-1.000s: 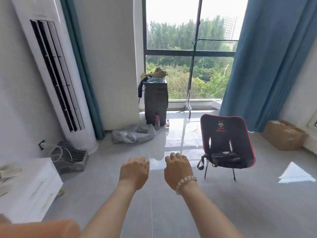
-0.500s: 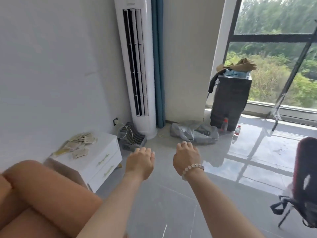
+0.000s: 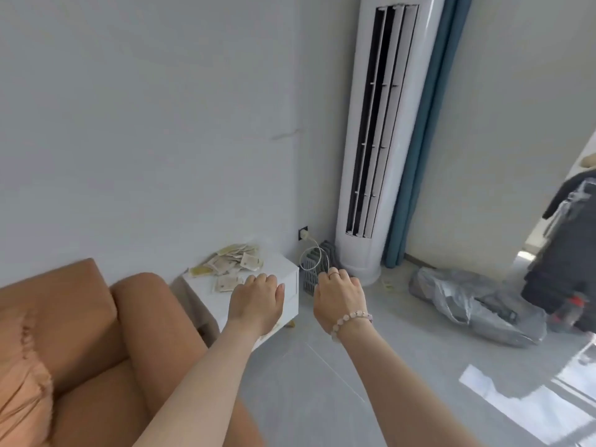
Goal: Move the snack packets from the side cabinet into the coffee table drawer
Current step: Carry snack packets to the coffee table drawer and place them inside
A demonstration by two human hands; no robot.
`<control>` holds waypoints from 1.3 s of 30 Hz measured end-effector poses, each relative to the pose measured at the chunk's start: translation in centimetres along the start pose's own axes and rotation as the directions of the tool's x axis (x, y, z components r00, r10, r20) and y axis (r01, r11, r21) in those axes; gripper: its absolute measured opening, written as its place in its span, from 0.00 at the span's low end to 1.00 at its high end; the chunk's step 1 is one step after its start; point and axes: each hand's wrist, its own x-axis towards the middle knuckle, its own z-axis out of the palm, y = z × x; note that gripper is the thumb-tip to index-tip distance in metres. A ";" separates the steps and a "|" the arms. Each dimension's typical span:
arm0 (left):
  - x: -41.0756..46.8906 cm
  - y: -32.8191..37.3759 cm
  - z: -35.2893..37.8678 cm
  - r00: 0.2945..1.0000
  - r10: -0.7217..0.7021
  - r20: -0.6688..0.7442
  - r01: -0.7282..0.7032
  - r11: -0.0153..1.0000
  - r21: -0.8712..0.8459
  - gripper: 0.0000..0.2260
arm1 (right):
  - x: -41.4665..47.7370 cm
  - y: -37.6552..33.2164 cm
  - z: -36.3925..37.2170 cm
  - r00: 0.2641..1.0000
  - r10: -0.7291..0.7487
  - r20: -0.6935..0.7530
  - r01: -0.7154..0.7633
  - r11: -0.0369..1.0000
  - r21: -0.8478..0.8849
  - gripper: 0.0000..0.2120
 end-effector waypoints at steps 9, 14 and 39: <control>12.0 -1.6 1.6 1.000 -0.024 0.001 0.024 0.997 0.074 0.18 | 11.2 2.1 2.2 0.999 -0.038 -0.005 0.038 0.997 0.061 0.15; 17.0 -2.2 3.3 1.000 -0.026 -0.003 0.026 0.999 0.021 0.17 | 17.0 3.6 3.0 0.998 -0.055 -0.002 0.055 0.996 0.070 0.15; 39.5 -11.3 11.7 0.902 -0.430 -0.027 0.430 0.894 0.130 0.11 | 48.5 1.7 15.1 0.905 -0.390 0.170 0.378 0.920 0.102 0.15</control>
